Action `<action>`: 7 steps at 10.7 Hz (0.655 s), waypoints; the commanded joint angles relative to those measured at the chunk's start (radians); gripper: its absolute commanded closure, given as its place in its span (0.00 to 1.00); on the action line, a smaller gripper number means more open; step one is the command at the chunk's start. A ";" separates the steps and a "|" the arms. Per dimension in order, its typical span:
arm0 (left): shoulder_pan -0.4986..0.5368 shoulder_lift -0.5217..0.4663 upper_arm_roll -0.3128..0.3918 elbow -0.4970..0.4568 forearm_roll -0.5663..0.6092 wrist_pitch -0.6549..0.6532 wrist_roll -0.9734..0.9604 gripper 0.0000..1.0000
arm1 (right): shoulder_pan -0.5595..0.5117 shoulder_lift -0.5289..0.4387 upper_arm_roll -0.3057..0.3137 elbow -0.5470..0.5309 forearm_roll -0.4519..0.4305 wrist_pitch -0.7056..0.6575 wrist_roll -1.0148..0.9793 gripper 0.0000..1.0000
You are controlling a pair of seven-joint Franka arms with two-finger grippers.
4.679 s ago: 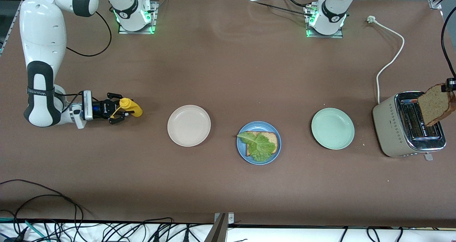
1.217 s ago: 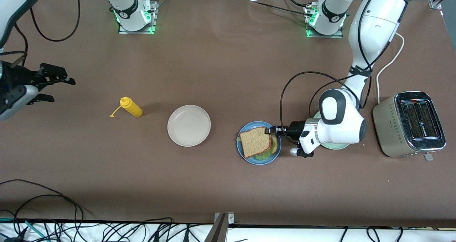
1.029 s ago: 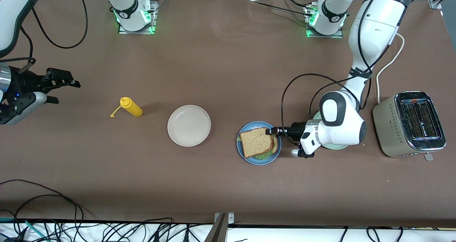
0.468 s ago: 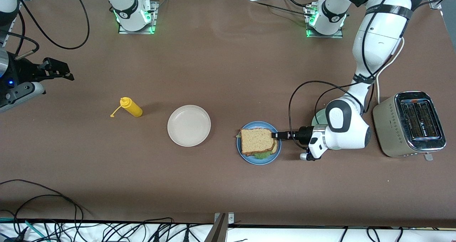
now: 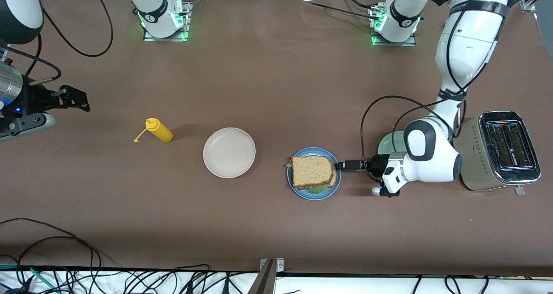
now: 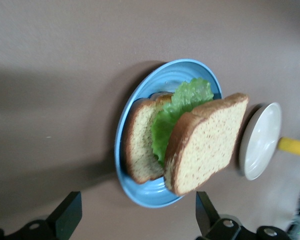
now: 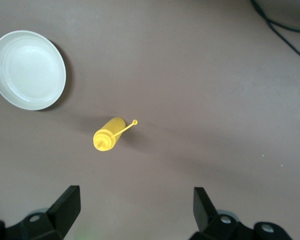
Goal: Make sandwich in blue plate with both arms
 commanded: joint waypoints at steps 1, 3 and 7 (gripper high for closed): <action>0.016 -0.128 0.006 -0.070 0.135 -0.024 -0.001 0.00 | -0.017 -0.054 0.024 -0.075 -0.013 0.059 0.024 0.00; 0.042 -0.225 0.006 -0.136 0.139 -0.018 -0.002 0.00 | -0.018 -0.053 0.024 -0.072 -0.007 0.059 0.056 0.00; 0.060 -0.409 0.039 -0.153 0.410 -0.124 -0.016 0.00 | -0.018 -0.053 0.019 -0.057 -0.008 0.059 0.174 0.00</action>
